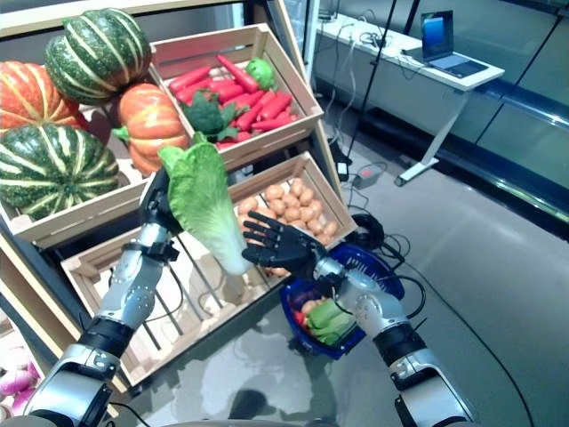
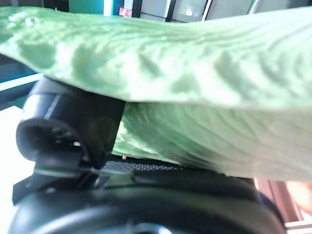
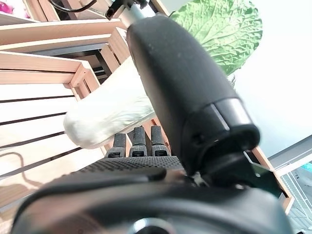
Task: Put vegetables into the basket
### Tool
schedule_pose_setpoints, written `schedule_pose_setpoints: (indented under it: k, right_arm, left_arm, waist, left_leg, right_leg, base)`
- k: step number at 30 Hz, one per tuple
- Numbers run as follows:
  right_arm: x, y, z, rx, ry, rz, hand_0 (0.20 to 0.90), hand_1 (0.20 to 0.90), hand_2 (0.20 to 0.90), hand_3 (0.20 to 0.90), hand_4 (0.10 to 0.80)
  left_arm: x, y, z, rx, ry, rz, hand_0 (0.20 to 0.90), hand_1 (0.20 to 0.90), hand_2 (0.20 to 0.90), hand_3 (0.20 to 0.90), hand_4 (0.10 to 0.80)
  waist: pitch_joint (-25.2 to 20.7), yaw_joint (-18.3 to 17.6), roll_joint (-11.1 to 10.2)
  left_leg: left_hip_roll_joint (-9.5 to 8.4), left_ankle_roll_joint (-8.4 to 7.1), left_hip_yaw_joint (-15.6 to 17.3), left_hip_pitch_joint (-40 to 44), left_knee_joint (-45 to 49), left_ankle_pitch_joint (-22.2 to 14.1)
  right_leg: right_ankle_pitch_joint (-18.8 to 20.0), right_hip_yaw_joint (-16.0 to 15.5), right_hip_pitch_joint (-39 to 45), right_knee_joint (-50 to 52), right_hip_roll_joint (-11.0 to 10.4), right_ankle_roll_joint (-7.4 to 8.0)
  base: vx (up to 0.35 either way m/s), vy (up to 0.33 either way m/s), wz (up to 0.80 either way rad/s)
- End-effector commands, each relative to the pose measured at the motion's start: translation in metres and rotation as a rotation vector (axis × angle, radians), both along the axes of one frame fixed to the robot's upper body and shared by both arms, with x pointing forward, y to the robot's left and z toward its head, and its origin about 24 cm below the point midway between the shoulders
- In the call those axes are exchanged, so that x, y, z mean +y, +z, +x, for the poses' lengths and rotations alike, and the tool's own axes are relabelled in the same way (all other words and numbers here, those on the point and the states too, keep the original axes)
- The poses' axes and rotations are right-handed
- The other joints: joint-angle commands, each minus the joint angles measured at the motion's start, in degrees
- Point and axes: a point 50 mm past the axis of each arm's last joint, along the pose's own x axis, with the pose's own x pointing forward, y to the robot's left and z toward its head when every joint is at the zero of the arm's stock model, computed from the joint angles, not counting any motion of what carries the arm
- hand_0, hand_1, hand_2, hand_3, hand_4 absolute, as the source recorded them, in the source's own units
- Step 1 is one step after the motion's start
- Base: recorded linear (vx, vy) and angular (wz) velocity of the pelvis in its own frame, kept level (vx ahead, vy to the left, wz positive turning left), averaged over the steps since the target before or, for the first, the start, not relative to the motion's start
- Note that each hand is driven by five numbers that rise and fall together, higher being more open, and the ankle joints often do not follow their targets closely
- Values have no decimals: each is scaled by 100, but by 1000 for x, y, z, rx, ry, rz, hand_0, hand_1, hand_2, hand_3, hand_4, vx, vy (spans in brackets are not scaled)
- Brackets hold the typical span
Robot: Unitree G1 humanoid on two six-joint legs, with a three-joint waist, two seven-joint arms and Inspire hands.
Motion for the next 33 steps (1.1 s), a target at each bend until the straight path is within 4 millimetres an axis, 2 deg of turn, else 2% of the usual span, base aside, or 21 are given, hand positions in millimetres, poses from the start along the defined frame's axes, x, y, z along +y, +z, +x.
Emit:
schedule_pose_setpoints:
  k: [1, 13, 20, 23, 27, 30, 33]
  right_arm:
    - [34, 48, 6, -177, 85, 200, 900, 900, 900, 900, 800]
    - [49, 29, -4, -31, 150, 276, 900, 900, 900, 900, 800]
    - [63, 17, -18, 124, 306, 381, 900, 900, 900, 900, 800]
    - [72, 11, -29, 215, 397, 501, 900, 900, 900, 900, 800]
    - [84, 17, -40, 270, 533, 689, 900, 900, 900, 900, 800]
    - [95, 29, -47, 292, 642, 851, 900, 900, 900, 900, 800]
    - [99, 37, -48, 275, 682, 896, 900, 900, 900, 900, 800]
  left_arm:
    - [-35, 35, 6, -176, -145, 7, 300, 300, 300, 300, 400]
    - [-65, 35, -1, -199, -266, 6, 300, 300, 300, 300, 400]
    - [-74, 35, -5, -219, -382, 31, 300, 300, 300, 300, 400]
    - [-76, 34, -7, -220, -431, 6, 300, 300, 300, 300, 400]
    - [-80, 31, -8, -204, -504, -35, 300, 300, 300, 300, 400]
    - [-88, 26, -9, -178, -583, -89, 300, 300, 300, 300, 400]
    - [-90, 19, -9, -151, -615, -119, 300, 300, 300, 300, 400]
  waist:
    - [-491, 1, 10]
    - [-487, 40, -37]
    - [-512, 77, -47]
    - [-532, 100, -44]
    - [-547, 127, -33]
    - [-544, 139, -3]
    - [-558, 142, 12]
  left_leg:
    - [-60, 76, -57, -48, -39, -44]
    - [-20, 62, -118, 19, -50, -69]
    - [-31, 68, -153, 38, -50, -89]
    - [-45, 75, -176, 55, -50, -102]
    - [-52, 81, -201, 62, -50, -112]
    - [-64, 97, -233, 74, -50, -122]
    - [-72, 104, -251, 87, -50, -141]
  right_leg:
    - [171, -25, 14, 52, -68, -264]
    - [189, -52, 179, -77, -6, -294]
    - [203, -82, 235, -129, -4, -296]
    - [207, -97, 265, -152, -5, -299]
    - [197, -106, 274, -149, -2, -299]
    - [191, -101, 283, -140, -5, -293]
    - [189, -95, 306, -154, -4, -288]
  base:
    - [0, 0, 0]
    - [-1, -1, 0]
    - [0, 0, 0]
    - [10, 4, 0]
    - [0, 0, 0]
    - [0, 0, 0]
    - [0, 0, 0]
